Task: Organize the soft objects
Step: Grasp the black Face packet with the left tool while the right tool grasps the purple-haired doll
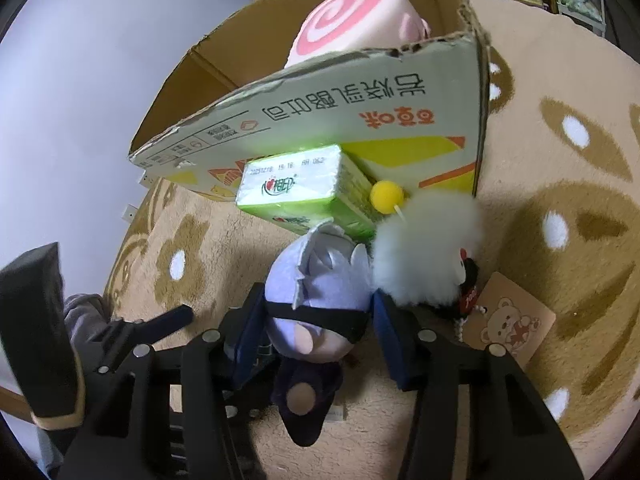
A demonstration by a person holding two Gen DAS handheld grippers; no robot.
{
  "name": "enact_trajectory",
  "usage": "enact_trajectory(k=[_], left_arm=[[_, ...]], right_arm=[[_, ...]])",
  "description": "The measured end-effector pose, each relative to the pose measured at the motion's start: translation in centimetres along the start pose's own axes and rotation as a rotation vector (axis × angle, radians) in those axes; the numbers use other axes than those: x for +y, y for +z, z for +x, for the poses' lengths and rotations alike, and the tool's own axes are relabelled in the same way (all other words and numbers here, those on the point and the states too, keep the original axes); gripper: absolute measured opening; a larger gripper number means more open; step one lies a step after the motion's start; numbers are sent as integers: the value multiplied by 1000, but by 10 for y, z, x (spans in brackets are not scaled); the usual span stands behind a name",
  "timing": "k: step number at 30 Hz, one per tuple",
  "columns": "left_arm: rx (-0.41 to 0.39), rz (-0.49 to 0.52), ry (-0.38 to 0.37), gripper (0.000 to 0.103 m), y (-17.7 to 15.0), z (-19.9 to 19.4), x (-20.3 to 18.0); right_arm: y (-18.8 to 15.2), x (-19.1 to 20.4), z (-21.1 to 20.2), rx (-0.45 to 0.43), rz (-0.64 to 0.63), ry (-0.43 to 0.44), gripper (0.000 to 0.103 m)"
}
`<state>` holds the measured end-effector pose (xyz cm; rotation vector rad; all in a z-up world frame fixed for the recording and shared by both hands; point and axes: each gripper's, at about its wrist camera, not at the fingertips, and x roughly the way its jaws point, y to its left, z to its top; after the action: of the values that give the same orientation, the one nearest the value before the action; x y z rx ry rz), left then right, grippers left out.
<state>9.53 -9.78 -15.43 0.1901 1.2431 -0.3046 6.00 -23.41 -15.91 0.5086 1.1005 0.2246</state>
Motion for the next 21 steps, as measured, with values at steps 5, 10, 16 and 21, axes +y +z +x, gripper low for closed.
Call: enact_trajectory(k=[5, 10, 16, 21], left_arm=[[37, -44, 11, 99, 1, 13, 8], [48, -47, 19, 98, 0, 23, 6], [34, -34, 36, 88, -2, 25, 0], [12, -61, 40, 59, -3, 19, 8]], right_arm=[[-1, 0, 2, 7, -5, -2, 55], [1, 1, 4, 12, -20, -9, 55], [0, 5, 12, 26, -31, -23, 53], [-2, 9, 9, 8, -47, -35, 52]])
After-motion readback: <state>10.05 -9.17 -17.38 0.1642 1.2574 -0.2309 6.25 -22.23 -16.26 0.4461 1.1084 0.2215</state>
